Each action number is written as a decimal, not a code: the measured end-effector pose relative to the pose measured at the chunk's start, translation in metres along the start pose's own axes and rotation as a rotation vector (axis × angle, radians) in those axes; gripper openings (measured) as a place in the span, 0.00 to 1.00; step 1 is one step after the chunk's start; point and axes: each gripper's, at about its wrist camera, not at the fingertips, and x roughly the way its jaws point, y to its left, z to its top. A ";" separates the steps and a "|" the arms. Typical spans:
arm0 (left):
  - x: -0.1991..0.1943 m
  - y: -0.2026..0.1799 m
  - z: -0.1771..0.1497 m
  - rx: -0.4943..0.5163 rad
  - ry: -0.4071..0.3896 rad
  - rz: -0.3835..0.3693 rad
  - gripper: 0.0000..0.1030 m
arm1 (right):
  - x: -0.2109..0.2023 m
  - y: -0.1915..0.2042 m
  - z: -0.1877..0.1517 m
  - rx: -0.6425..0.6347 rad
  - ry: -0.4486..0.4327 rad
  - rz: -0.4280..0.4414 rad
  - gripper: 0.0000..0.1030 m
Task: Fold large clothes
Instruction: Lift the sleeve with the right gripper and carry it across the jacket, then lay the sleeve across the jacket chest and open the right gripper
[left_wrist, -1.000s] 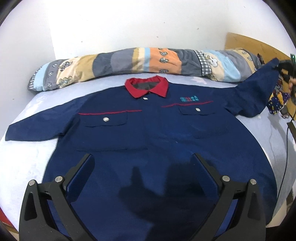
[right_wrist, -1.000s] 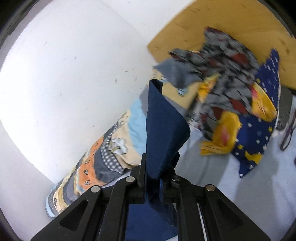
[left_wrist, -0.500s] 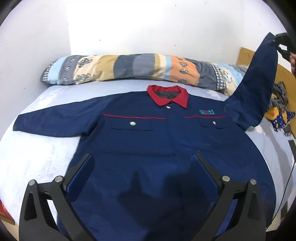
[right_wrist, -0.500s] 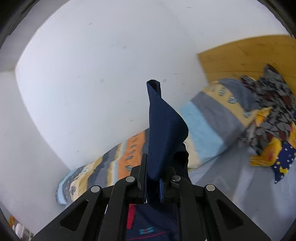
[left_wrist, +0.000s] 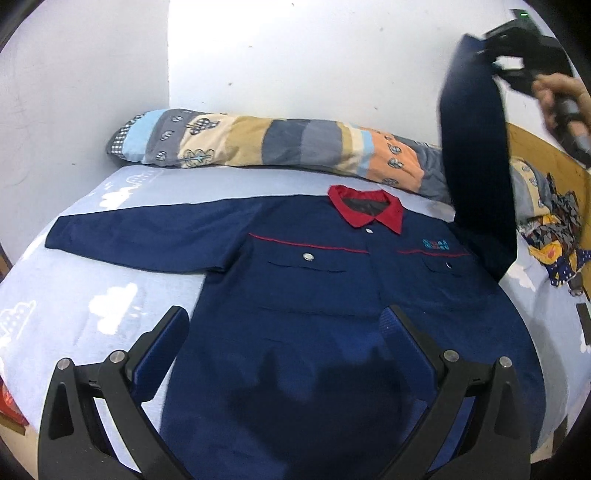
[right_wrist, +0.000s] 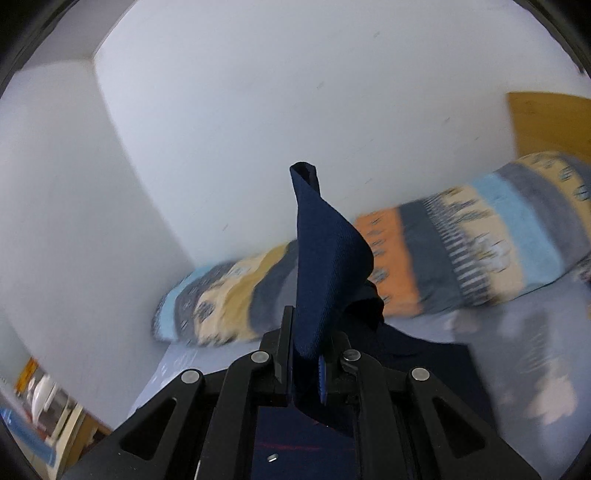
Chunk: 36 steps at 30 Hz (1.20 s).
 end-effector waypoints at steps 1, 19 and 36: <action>0.000 0.005 0.000 -0.008 0.000 0.003 1.00 | 0.015 0.012 -0.012 -0.017 0.025 0.006 0.09; 0.003 0.069 -0.006 -0.152 0.047 0.048 1.00 | 0.235 0.112 -0.290 -0.317 0.478 -0.176 0.13; 0.001 0.080 -0.005 -0.192 0.049 0.045 1.00 | 0.185 0.118 -0.299 -0.261 0.543 0.028 0.51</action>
